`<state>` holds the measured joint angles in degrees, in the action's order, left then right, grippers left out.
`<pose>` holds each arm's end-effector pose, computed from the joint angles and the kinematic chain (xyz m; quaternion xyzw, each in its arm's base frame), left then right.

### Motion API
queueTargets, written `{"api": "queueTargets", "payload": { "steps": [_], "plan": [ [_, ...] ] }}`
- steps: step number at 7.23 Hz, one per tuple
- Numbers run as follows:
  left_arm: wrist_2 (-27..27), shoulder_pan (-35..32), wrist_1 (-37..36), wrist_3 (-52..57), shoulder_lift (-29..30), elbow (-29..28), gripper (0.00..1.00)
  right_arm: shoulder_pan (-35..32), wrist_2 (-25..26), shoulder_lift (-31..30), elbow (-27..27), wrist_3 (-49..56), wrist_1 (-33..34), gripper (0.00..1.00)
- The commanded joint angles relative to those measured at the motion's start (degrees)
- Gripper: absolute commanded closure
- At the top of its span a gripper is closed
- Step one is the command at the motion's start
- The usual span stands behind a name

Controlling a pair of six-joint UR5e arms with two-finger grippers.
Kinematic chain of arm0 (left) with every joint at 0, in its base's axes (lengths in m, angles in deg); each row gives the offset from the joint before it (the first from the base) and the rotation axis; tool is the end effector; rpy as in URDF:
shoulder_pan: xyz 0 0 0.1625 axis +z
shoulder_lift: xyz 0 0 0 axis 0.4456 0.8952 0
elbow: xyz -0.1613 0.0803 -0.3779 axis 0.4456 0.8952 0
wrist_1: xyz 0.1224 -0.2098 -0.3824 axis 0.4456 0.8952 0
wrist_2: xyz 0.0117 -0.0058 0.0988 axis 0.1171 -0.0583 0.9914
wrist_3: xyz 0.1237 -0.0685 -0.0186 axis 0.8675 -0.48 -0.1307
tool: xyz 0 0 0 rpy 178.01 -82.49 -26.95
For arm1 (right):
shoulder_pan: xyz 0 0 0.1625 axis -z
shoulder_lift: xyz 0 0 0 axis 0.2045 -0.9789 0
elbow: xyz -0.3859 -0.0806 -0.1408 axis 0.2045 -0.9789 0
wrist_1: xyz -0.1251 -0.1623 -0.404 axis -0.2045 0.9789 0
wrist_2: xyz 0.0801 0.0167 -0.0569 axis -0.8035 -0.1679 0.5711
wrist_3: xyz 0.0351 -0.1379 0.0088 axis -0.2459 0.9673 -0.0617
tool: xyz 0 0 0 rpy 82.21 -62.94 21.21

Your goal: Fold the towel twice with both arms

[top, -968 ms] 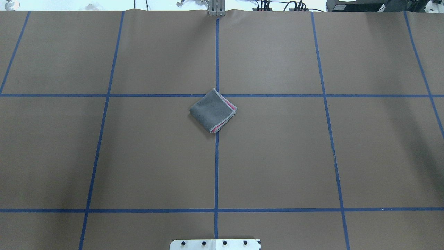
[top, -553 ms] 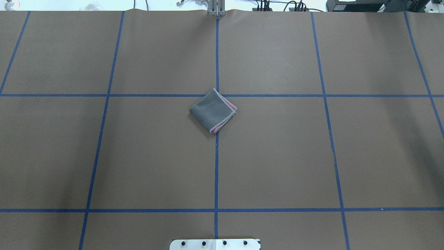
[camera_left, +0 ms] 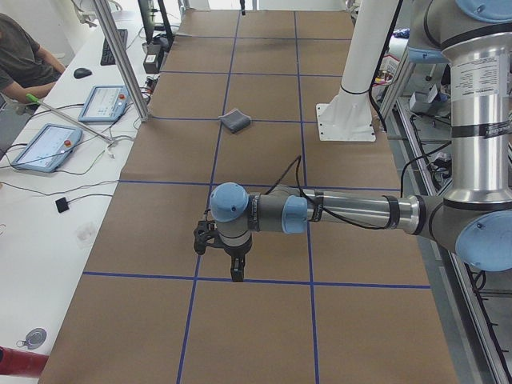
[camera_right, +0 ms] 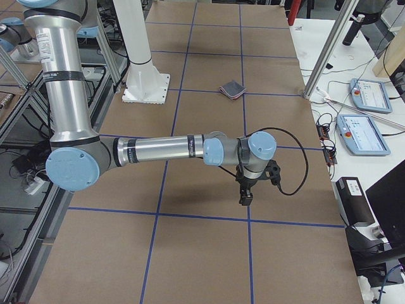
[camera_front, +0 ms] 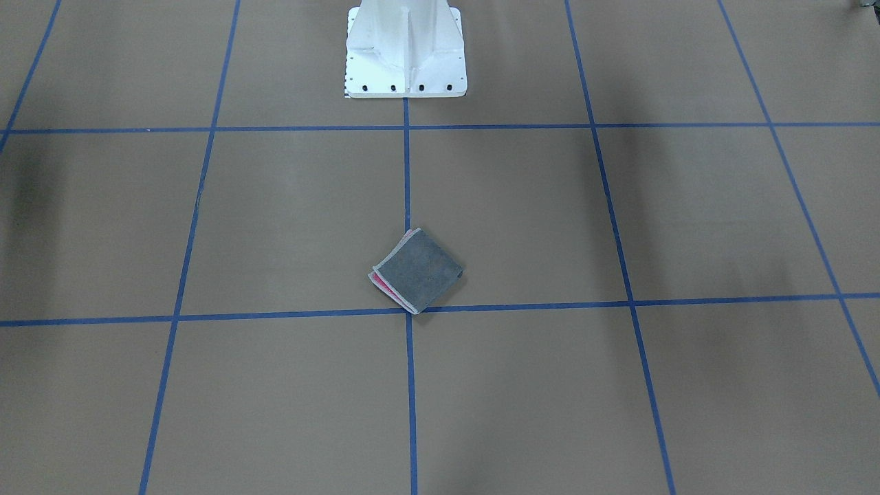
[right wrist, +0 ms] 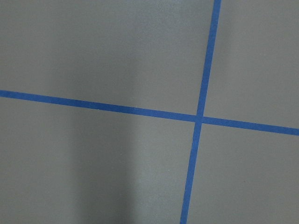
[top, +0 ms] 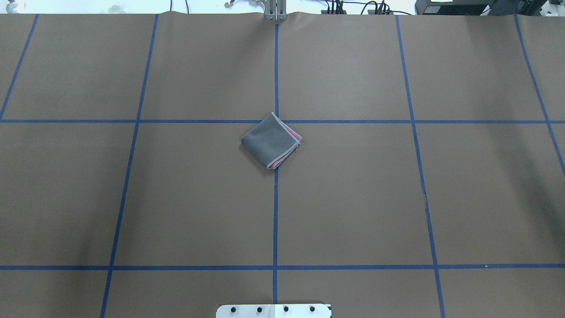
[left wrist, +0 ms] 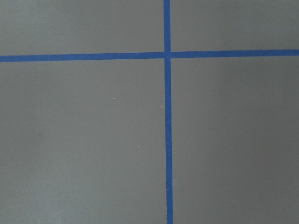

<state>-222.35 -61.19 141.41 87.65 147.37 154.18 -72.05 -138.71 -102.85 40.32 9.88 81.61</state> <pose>-0.0130 -0.4816 0.6511 -0.0116 0.3811 0.0021 0.9244 -0.0289 -0.5816 0.6300 -0.0060 -0.3779 -0.0678 0.9233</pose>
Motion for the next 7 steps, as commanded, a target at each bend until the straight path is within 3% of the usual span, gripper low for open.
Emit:
{"api": "queueTargets", "payload": {
  "steps": [1,7],
  "plan": [
    [-0.09,-0.24,-0.77,0.00,-0.24,0.70,0.00,0.00,0.10,-0.12,-0.21,-0.24,0.08,0.00],
    [-0.09,-0.24,-0.50,0.00,-1.04,1.49,0.00,0.00,0.02,-0.83,-0.13,-0.15,0.09,0.00]
  ]
}}
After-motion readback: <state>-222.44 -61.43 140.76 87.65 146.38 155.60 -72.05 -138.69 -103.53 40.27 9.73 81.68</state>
